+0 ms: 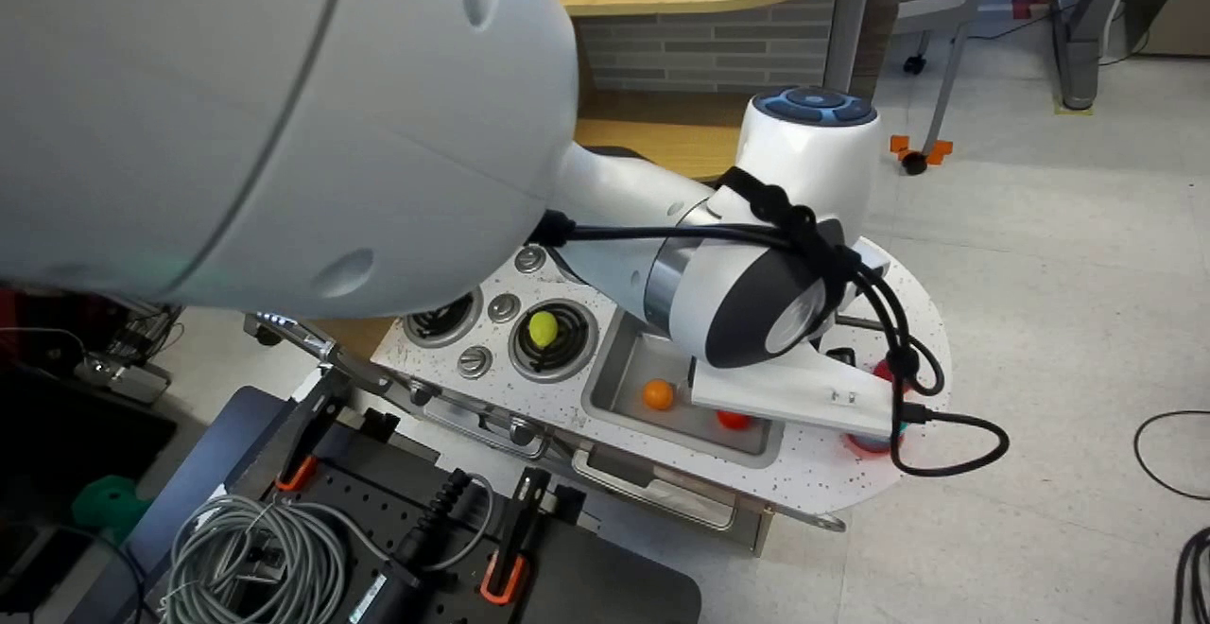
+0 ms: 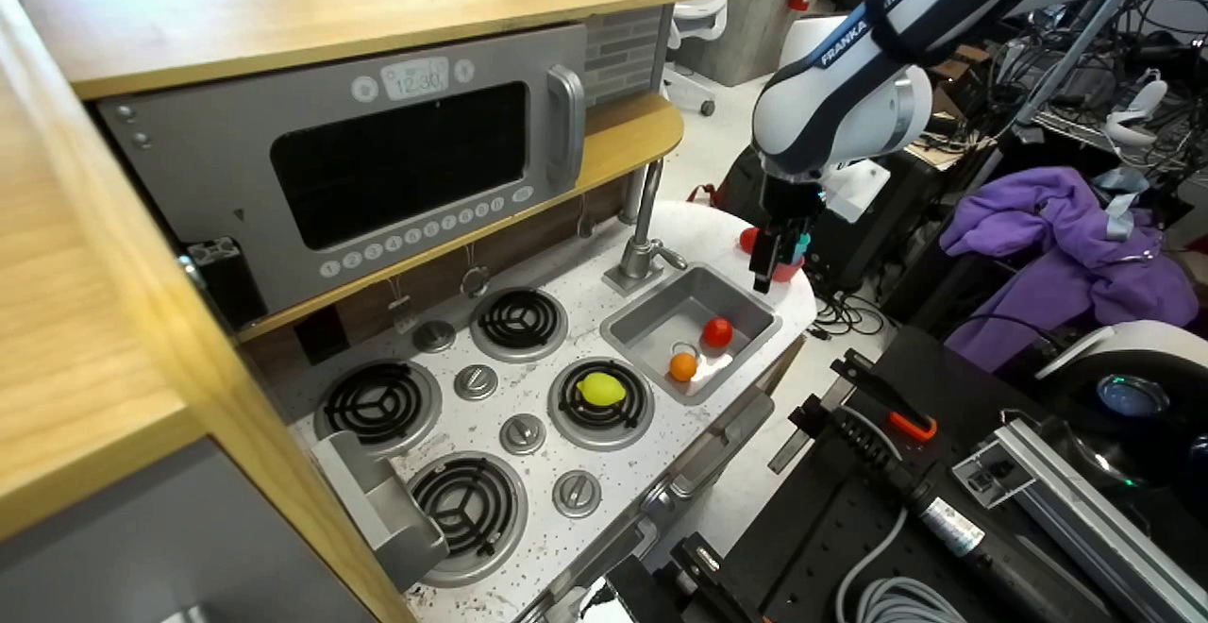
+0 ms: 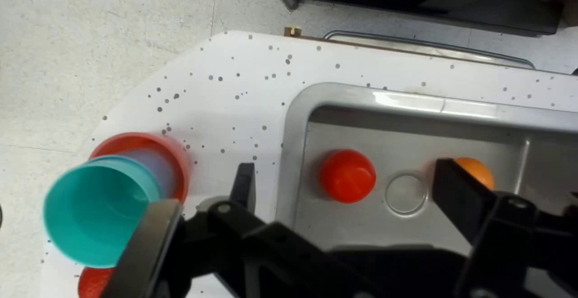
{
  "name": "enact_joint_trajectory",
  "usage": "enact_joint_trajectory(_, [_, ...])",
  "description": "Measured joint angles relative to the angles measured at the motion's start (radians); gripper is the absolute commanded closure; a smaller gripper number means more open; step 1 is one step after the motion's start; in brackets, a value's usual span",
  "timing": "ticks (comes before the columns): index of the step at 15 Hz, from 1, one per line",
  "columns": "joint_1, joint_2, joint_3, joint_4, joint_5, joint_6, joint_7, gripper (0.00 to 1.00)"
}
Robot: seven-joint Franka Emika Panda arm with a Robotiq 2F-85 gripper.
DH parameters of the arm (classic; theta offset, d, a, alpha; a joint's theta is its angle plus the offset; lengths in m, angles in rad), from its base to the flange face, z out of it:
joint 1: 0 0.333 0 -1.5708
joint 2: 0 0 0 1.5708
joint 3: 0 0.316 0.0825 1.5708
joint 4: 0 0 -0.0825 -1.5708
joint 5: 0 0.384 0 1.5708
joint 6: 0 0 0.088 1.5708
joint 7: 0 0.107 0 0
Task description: Move the red object in the sink
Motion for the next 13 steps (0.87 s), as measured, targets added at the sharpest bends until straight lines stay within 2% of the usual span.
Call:
enact_joint_trajectory(4, [-0.066,-0.129,0.013,-0.106,0.070,0.032,-0.066,0.00])
enact_joint_trajectory(8, [-0.152,-0.287,0.047,-0.204,0.203,0.125,-0.132,0.00])
enact_joint_trajectory(10, [-0.167,-0.342,0.044,-0.225,0.212,0.132,-0.150,0.00])
enact_joint_trajectory(13, [-0.161,-0.330,0.043,-0.225,0.212,0.131,-0.150,0.00])
